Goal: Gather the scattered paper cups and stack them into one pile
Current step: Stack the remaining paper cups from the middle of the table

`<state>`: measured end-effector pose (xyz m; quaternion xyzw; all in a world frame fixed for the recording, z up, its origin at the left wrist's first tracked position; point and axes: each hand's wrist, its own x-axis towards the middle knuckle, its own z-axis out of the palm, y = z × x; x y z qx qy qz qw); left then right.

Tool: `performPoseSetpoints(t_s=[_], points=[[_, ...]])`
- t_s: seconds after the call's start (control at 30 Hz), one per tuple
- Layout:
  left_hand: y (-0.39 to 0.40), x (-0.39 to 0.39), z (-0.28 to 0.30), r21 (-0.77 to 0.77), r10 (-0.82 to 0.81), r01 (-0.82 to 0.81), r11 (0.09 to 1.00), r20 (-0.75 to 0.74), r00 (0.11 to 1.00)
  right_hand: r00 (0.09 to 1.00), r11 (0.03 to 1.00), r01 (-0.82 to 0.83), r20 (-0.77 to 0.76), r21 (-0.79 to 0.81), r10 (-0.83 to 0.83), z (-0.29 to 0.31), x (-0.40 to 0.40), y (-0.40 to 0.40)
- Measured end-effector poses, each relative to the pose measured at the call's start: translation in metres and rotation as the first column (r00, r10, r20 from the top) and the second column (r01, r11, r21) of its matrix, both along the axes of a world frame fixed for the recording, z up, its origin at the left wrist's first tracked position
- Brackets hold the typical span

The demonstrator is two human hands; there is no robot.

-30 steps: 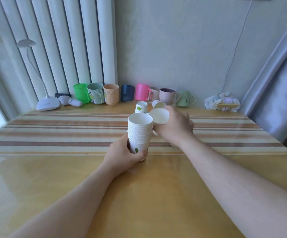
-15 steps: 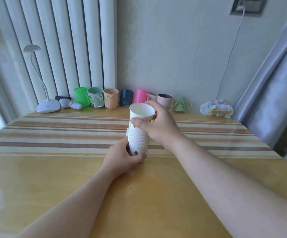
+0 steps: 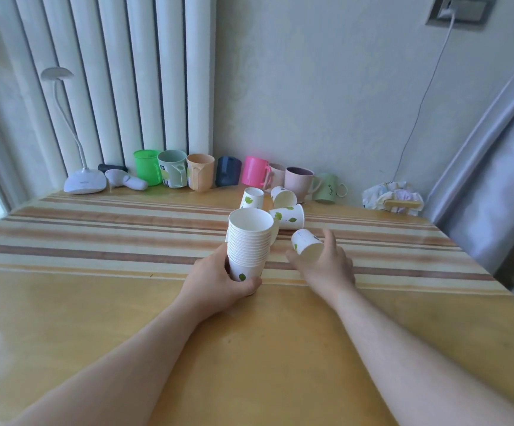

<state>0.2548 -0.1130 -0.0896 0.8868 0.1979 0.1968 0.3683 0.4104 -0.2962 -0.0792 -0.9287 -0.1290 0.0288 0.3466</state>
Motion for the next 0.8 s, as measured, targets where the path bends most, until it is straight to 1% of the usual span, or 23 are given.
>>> performPoseSetpoints(t_s=[0.03,0.07,0.17,0.2,0.23,0.3,0.37,0.4,0.47,0.53,0.6,0.63,0.67,0.73,0.77,0.8], points=[[0.0,0.001,0.0,-0.002,-0.001,0.001,1.0,0.003,1.0,0.999,0.998,0.021,0.033,-0.063,-0.019,-0.007,0.0,0.004],[0.0,0.001,-0.001,-0.006,-0.001,0.001,1.0,0.005,1.0,0.997,0.995,0.046,0.072,-0.092,-0.039,-0.011,0.0,0.007],[0.001,0.002,-0.002,-0.007,0.001,-0.001,1.0,0.006,1.0,0.986,0.991,0.117,0.128,-0.067,-0.108,-0.015,0.005,0.012],[0.001,0.002,-0.002,-0.005,-0.002,0.002,1.0,0.005,1.0,0.984,0.991,0.134,0.117,-0.009,-0.132,-0.014,0.006,0.011],[0.001,0.002,-0.002,-0.004,-0.006,0.006,1.0,0.004,1.0,0.984,0.986,0.143,0.091,0.082,-0.151,-0.013,0.007,0.01],[0.001,0.002,-0.002,-0.004,-0.011,0.011,1.0,0.008,1.0,0.986,0.941,0.143,0.033,0.308,-0.161,-0.009,0.006,0.008],[0.001,0.001,-0.002,-0.006,-0.015,0.015,1.0,0.014,1.0,0.985,0.837,0.155,-0.021,0.525,-0.17,0.002,0.005,0.009],[0.001,0.001,-0.002,-0.004,-0.015,0.015,1.0,0.015,1.0,0.986,0.757,0.158,-0.056,0.635,-0.158,0.01,0.003,0.01],[0.001,0.001,-0.002,0.005,-0.016,0.015,1.0,0.016,1.0,0.993,0.571,0.119,-0.105,0.813,-0.057,0.031,-0.005,0.014],[0.001,0.001,-0.002,0.006,-0.015,0.015,1.0,0.024,1.0,0.992,0.466,0.031,-0.083,0.884,0.092,0.056,-0.015,0.018],[0.001,0.001,-0.002,0.011,-0.017,0.016,1.0,0.032,0.999,0.973,0.397,-0.069,-0.026,0.915,0.23,0.081,-0.028,0.022],[0.001,0.001,-0.002,0.016,-0.018,0.018,1.0,0.035,0.999,0.96,0.385,-0.119,0.008,0.915,0.28,0.092,-0.035,0.023],[0.001,0.001,-0.002,0.021,-0.021,0.02,1.0,0.039,0.999,0.947,0.396,-0.181,0.051,0.9,0.317,0.1,-0.041,0.024],[0.002,0.0,-0.002,0.028,-0.025,0.024,0.999,0.046,0.999,0.909,0.453,-0.334,0.154,0.827,0.388,0.108,-0.051,0.028],[0.001,0.0,-0.002,0.028,-0.028,0.027,0.999,0.05,0.998,0.89,0.493,-0.389,0.181,0.778,0.418,0.108,-0.053,0.031],[0.001,0.0,-0.002,0.029,-0.031,0.029,0.999,0.054,0.998,0.888,0.555,-0.413,0.183,0.722,0.422,0.104,-0.052,0.034]])
